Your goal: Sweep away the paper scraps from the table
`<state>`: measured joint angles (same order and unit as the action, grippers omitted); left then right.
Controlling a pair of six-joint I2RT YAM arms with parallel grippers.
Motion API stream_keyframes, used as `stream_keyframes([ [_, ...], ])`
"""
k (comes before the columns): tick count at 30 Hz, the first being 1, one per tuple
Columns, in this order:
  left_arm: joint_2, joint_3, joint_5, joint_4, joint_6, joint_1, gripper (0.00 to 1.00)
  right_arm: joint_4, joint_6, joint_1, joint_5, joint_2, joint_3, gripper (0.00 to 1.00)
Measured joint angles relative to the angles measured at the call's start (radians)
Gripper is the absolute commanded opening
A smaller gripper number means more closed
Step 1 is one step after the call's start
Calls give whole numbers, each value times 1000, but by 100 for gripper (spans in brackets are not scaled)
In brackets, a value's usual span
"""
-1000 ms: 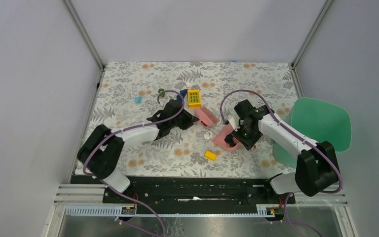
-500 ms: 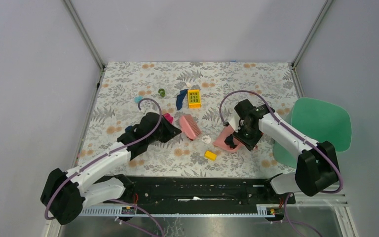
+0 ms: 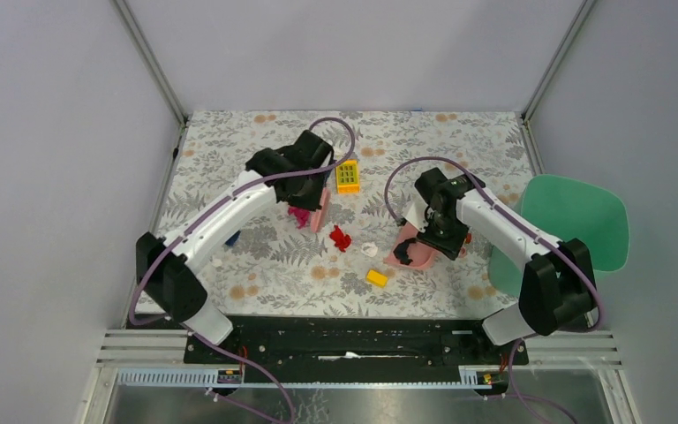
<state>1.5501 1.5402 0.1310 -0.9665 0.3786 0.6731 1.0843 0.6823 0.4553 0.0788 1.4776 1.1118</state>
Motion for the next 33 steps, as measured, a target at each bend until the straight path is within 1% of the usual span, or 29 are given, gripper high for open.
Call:
stream_keyframes([
  [3, 50, -5, 44, -114, -47, -1, 0, 8, 18, 0, 0, 17, 4, 0],
  [8, 61, -4, 91, -210, -80, -1, 0, 18, 40, 0, 2, 35, 4, 0],
  [11, 97, -2, 78, -215, -95, -1, 0, 18, 41, 0, -2, 49, 4, 0],
  [15, 187, 18, -6, -214, -104, 6, 0, 11, 40, 0, -19, 71, 4, 0],
  [20, 241, 31, -116, -137, -108, 21, 0, 5, 33, 1, -61, 96, 11, 0],
  [24, 245, 31, -228, -48, -83, 22, 0, -5, 23, 1, -114, 110, 23, 0],
  [28, 253, 31, -357, 60, -56, 48, 0, -24, 8, 2, -157, 122, 24, 0],
  [33, 265, 22, -470, 133, -21, 82, 0, -31, -11, 3, -179, 137, 24, 0],
])
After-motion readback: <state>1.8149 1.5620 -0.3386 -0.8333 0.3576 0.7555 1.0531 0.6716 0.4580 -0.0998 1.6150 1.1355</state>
